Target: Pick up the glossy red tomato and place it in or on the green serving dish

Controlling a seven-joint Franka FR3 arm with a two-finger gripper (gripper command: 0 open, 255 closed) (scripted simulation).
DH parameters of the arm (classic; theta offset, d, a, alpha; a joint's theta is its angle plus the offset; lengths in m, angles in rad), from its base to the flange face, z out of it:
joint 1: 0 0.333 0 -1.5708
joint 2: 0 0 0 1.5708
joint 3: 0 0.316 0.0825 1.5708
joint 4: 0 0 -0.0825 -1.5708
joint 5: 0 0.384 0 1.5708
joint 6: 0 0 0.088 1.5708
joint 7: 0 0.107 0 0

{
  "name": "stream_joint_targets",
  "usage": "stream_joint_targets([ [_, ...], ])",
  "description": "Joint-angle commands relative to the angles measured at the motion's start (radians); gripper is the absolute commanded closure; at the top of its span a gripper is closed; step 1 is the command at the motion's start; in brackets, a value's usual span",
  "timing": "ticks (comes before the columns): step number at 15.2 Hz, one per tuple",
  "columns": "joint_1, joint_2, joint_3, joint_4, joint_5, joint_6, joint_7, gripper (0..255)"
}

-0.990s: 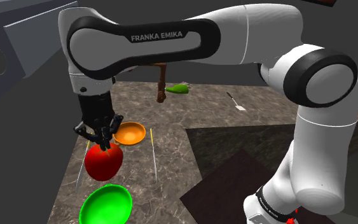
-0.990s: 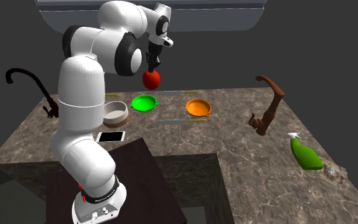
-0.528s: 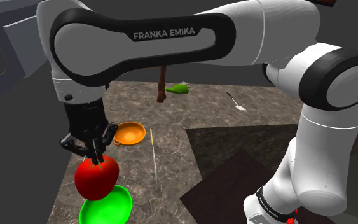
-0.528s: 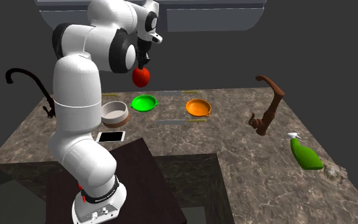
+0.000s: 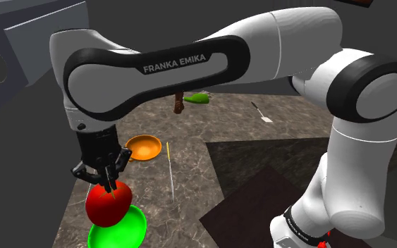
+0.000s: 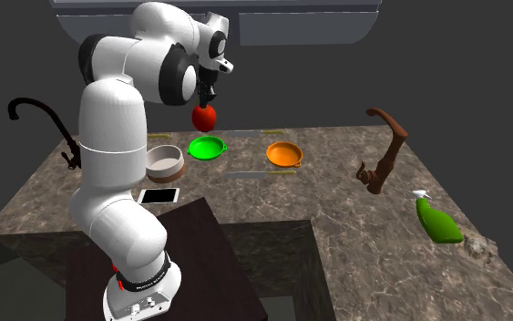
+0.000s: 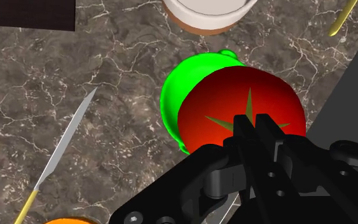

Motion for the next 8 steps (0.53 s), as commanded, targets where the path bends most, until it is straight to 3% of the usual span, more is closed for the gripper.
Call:
stream_joint_targets([
  [1, -0.001, 0.003, -0.001, -0.023, -0.001, 0.026, -0.005, 255],
  [8, 0.002, 0.031, -0.006, -0.080, -0.008, 0.108, -0.016, 255],
])
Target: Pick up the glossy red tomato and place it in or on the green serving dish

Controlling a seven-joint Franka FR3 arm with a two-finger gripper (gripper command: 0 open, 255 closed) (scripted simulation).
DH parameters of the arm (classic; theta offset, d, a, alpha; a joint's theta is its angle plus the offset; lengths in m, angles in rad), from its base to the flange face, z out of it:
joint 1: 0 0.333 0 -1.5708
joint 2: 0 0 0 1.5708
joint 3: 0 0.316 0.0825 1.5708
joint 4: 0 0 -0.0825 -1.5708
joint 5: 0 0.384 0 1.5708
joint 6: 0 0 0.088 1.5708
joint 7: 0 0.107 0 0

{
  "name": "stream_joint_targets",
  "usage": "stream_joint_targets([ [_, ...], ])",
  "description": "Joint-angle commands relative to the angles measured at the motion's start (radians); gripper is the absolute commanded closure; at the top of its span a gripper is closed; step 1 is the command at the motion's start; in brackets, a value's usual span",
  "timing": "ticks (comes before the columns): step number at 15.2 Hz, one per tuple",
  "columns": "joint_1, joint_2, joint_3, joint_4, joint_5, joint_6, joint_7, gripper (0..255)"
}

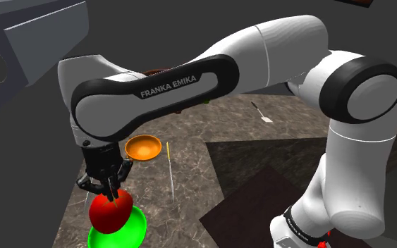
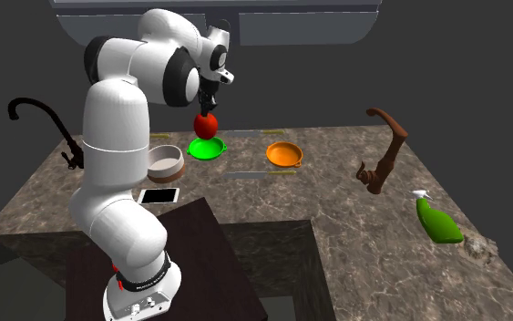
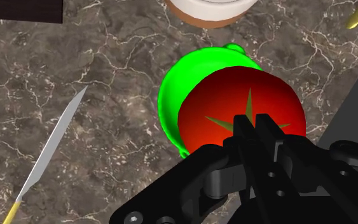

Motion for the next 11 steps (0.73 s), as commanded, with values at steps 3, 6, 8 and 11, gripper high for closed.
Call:
stream_joint_targets([
  [3, 0.001, 0.016, -0.004, -0.032, -0.004, 0.047, -0.007, 255],
  [6, 0.003, 0.032, -0.006, -0.050, -0.009, 0.080, -0.011, 255],
  [8, 0.005, 0.043, -0.009, -0.060, -0.012, 0.101, -0.013, 255],
  [11, 0.005, 0.043, -0.009, -0.060, -0.012, 0.101, -0.013, 255],
])
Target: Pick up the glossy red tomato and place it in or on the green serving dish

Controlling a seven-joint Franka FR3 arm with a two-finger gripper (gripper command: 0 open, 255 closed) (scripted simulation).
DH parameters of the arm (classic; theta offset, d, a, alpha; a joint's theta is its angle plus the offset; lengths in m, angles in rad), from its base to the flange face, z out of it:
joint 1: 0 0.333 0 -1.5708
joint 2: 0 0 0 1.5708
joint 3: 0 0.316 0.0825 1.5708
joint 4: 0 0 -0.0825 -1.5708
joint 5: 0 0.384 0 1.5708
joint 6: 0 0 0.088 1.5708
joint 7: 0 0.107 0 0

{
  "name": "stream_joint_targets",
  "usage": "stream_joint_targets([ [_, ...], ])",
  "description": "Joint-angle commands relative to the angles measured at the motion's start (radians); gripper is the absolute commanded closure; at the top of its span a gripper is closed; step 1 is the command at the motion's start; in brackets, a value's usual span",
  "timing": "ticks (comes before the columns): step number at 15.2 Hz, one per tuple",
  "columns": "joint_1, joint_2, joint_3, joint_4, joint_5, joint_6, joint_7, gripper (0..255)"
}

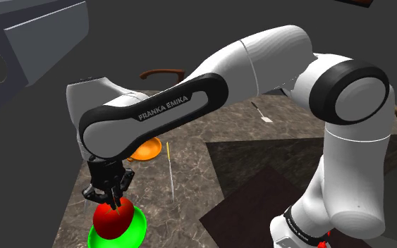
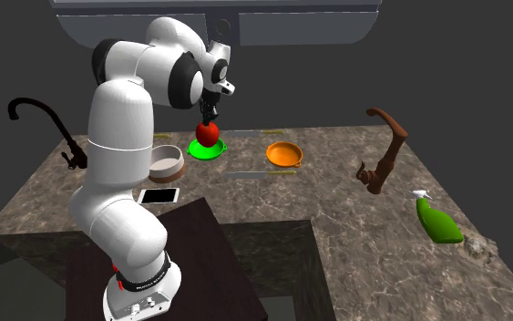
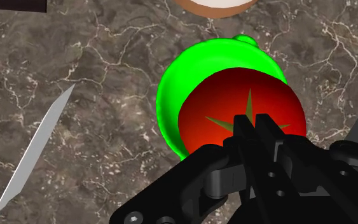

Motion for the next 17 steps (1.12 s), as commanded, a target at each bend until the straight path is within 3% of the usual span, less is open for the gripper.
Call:
stream_joint_targets([
  [1, 0.000, 0.000, 0.000, -0.001, 0.000, 0.001, 0.000, 255],
  [5, 0.000, 0.000, 0.000, -0.001, 0.000, 0.001, 0.000, 255],
  [6, 0.000, 0.000, 0.000, -0.001, 0.000, 0.001, 0.000, 0],
  [11, 0.000, 0.000, 0.000, 0.000, 0.000, 0.001, 0.000, 0],
  [15, -0.012, -0.021, 0.000, 0.097, 0.003, -0.118, -0.001, 0],
  [17, -0.013, -0.021, 0.000, 0.097, 0.003, -0.118, -0.002, 0],
])
